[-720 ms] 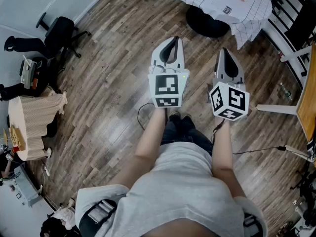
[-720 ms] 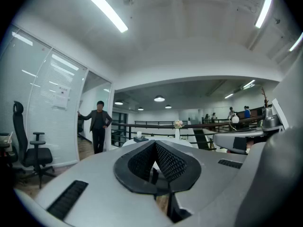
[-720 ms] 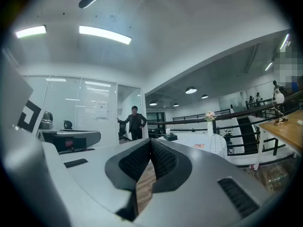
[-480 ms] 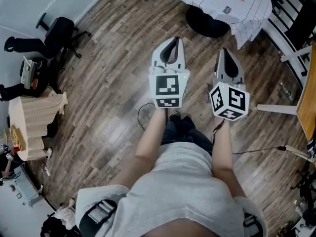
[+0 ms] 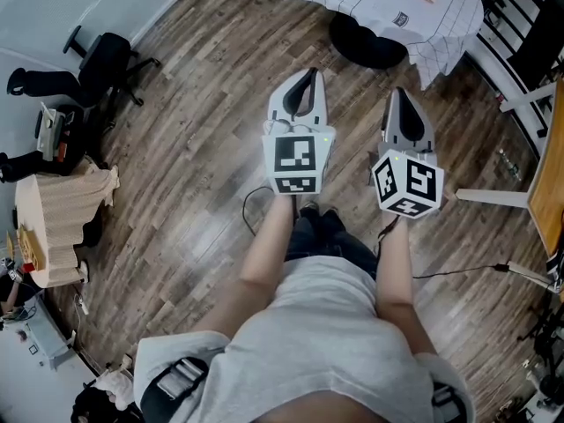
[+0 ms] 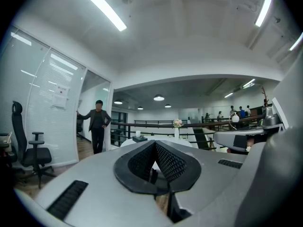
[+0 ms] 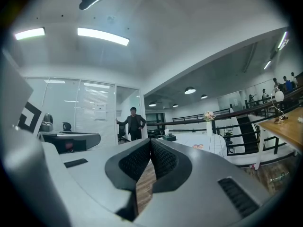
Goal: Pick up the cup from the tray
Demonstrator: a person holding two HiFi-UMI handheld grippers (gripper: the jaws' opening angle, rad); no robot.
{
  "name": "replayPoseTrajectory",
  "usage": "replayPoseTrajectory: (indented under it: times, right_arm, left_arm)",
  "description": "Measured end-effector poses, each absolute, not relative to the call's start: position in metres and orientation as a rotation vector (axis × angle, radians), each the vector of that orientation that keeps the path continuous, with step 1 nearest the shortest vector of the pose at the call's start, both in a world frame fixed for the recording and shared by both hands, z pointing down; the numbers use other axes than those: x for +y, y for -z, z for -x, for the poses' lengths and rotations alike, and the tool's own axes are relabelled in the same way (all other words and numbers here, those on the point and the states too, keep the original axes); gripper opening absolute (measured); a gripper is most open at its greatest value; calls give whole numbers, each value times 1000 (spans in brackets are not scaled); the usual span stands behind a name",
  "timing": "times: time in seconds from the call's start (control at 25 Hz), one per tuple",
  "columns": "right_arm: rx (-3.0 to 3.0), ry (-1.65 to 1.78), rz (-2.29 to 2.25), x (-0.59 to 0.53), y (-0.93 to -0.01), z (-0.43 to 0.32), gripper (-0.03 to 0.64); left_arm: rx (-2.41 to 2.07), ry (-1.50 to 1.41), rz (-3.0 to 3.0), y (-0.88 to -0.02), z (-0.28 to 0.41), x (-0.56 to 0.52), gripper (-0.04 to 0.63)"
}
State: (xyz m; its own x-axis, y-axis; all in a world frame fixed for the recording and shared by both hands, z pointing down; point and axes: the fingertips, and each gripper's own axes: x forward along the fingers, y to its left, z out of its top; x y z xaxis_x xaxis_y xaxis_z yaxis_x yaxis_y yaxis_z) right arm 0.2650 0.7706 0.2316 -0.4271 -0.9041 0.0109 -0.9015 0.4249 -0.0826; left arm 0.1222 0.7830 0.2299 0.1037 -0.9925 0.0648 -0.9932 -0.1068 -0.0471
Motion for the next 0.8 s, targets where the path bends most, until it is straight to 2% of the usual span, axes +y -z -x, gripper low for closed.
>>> replayPoseTrajectory:
  times: [0.4, 0.8]
  right_arm:
    - [2651, 149, 1618, 758, -241, -284, 8]
    - [2674, 201, 1607, 725, -258, -269, 8]
  left_arm:
    - [-2143, -145, -2262, -237, -132, 781, 8]
    - [-2151, -159, -2220, -250, -114, 752, 8]
